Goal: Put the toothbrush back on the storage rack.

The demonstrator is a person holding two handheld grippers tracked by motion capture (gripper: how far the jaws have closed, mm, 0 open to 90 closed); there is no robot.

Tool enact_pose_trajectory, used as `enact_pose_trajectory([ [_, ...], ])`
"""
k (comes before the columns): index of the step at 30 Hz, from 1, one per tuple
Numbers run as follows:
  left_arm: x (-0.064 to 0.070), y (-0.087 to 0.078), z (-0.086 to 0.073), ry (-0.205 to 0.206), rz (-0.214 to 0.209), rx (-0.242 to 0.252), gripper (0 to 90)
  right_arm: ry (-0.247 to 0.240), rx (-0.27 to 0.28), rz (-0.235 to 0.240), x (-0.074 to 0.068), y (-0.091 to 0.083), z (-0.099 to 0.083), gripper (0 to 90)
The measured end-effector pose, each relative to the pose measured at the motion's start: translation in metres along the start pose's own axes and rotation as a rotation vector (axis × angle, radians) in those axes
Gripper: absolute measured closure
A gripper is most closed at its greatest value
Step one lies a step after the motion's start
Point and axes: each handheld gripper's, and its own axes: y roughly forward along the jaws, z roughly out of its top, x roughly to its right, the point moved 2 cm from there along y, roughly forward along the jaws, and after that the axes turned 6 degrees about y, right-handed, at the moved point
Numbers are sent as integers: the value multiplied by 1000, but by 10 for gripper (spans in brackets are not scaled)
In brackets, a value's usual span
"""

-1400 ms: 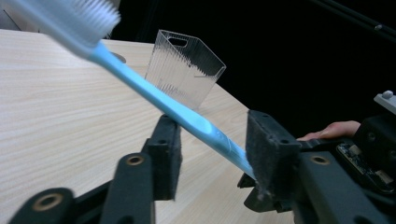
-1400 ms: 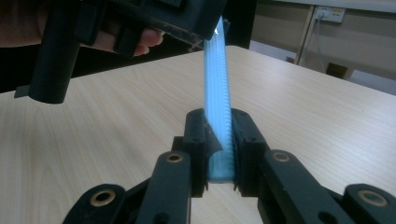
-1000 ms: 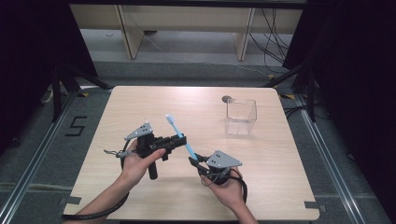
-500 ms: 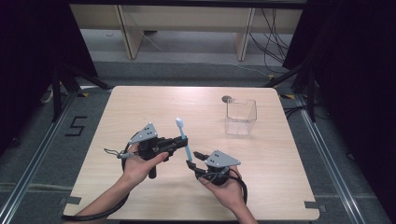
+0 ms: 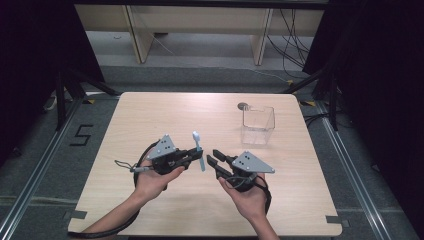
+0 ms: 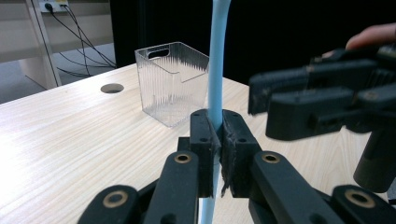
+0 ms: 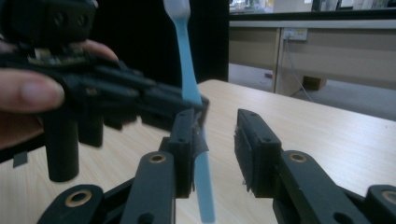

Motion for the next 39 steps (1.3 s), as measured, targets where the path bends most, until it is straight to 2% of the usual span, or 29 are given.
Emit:
enact_pose_trajectory([
  [1,1,1,0,4,1,-1,835,5,5,-9,-2,1,3,688],
  [2,1,1,0,9,0,-5,835,-9,17,1,-3,3,5,688],
  [4,3,2,0,21,2,-9,835,3,18,-15,-5,4,8,691],
  [7,4,3,0,35,5,-16,835,16,32,-1,-7,7,11,694],
  [9,5,4,0,41,5,-16,835,6,38,5,-8,9,13,695],
  [10,6,4,0,46,7,-18,835,-6,35,-7,-8,9,13,696],
  [12,7,5,1,58,9,-23,835,11,37,15,-11,11,14,698],
  [17,11,7,1,80,9,-30,835,7,40,9,-12,13,16,713],
  [19,12,8,2,88,10,-32,835,-12,39,-2,-11,14,16,733],
  [20,13,10,2,94,4,-19,835,5,29,6,-12,15,16,753],
  [23,14,10,2,103,4,-19,835,2,30,0,-11,15,15,779],
  [24,15,9,3,105,11,-32,835,-16,38,-8,-10,15,16,797],
  [26,16,10,3,108,10,-31,835,1,27,-11,-10,13,15,818],
  [29,17,10,3,110,8,-24,834,-9,30,-28,-9,11,16,832],
  [30,17,10,3,114,9,-20,831,2,32,-25,-9,11,16,834],
  [32,17,10,2,131,10,-22,804,-13,42,-22,-7,11,17,835],
  [33,17,10,1,139,16,-22,757,-8,35,-36,-7,10,17,836],
  [35,16,9,-1,163,31,-34,683,-18,39,-35,-5,10,18,836],
  [36,15,8,-2,165,39,-32,624,-19,40,-61,0,9,18,836],
  [38,13,4,-6,172,51,-44,598,-3,30,-57,1,8,18,836],
  [39,11,2,-8,176,60,-52,565,-5,43,-63,3,8,18,836],
])
